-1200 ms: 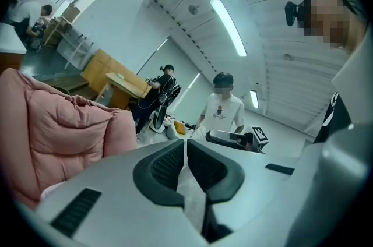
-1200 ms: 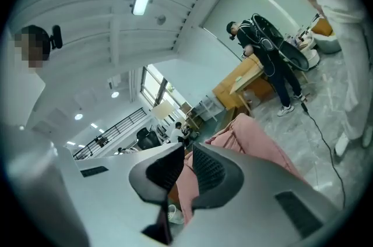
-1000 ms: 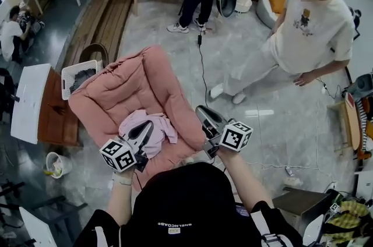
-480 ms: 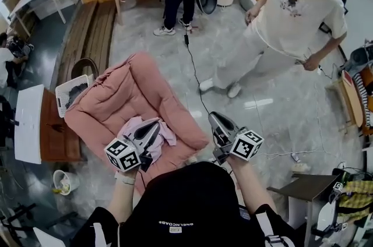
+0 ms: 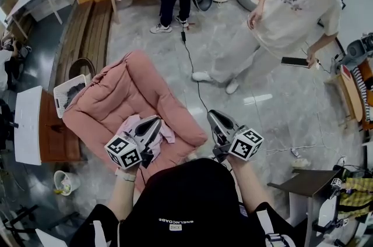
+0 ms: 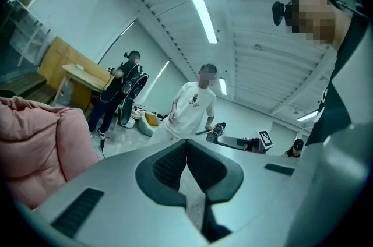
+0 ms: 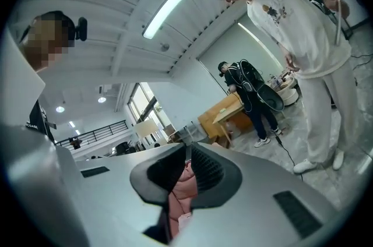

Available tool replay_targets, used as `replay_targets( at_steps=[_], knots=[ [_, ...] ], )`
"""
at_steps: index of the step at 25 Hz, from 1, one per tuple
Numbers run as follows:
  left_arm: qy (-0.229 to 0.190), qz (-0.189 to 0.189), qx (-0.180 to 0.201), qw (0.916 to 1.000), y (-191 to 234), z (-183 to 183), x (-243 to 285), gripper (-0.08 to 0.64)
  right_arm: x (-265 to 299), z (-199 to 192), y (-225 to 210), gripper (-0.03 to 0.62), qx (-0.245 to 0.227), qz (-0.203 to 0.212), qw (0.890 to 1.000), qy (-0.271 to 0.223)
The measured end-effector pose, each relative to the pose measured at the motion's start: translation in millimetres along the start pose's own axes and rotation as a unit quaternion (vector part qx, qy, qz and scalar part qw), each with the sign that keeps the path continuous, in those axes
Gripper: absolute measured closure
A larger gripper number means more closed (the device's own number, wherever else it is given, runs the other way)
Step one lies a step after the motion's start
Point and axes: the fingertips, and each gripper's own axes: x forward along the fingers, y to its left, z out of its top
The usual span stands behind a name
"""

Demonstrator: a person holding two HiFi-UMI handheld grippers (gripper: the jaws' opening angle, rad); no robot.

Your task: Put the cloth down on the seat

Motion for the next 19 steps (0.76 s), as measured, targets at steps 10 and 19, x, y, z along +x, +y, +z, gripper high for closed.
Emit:
replay_targets(
  at_steps=[10, 19],
  knots=[
    [0.007, 0.001, 0.003, 1.0, -1.3, -3.7, 2.2, 0.543, -1.7, -2.9, -6.5, 0.541, 0.013, -0.006, 1.0, -0.001],
    [0.008, 0.003, 0.001, 1.0, -8.4, -7.6, 4.2, 0.545, -11.3, -0.7, -10.3, 0.541, 0.018, -0.006, 1.0, -0.007]
  ],
)
